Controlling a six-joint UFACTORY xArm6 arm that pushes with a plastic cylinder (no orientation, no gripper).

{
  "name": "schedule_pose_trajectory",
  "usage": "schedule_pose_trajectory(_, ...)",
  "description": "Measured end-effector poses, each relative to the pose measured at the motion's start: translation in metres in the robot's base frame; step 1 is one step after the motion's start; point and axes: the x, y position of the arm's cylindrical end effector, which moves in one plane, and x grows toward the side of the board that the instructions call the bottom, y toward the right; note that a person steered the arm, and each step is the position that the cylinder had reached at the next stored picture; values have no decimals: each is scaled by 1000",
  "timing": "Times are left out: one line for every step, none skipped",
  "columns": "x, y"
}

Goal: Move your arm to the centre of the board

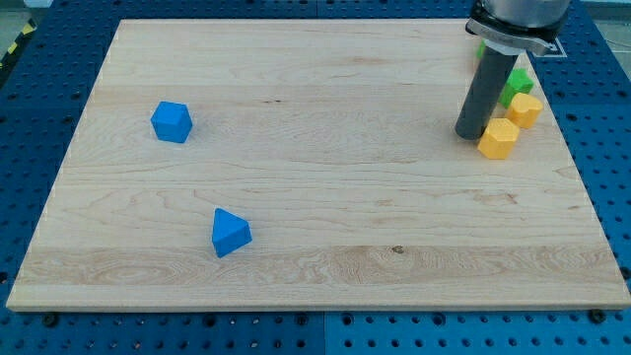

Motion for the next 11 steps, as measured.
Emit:
schedule_pose_trajectory(9,0)
schedule_pose_trajectory(22,0)
schedule_pose_trajectory(33,1)
schedule_pose_trajectory(34,26)
schedule_pose_trajectory(34,41)
schedule_pose_trajectory(34,41)
schedule_pose_trajectory(49,52)
schedule_pose_trajectory(49,59)
schedule_pose_trajectory(48,64)
schedule_pose_trajectory(57,26)
schedule_pose_trajectory(57,0)
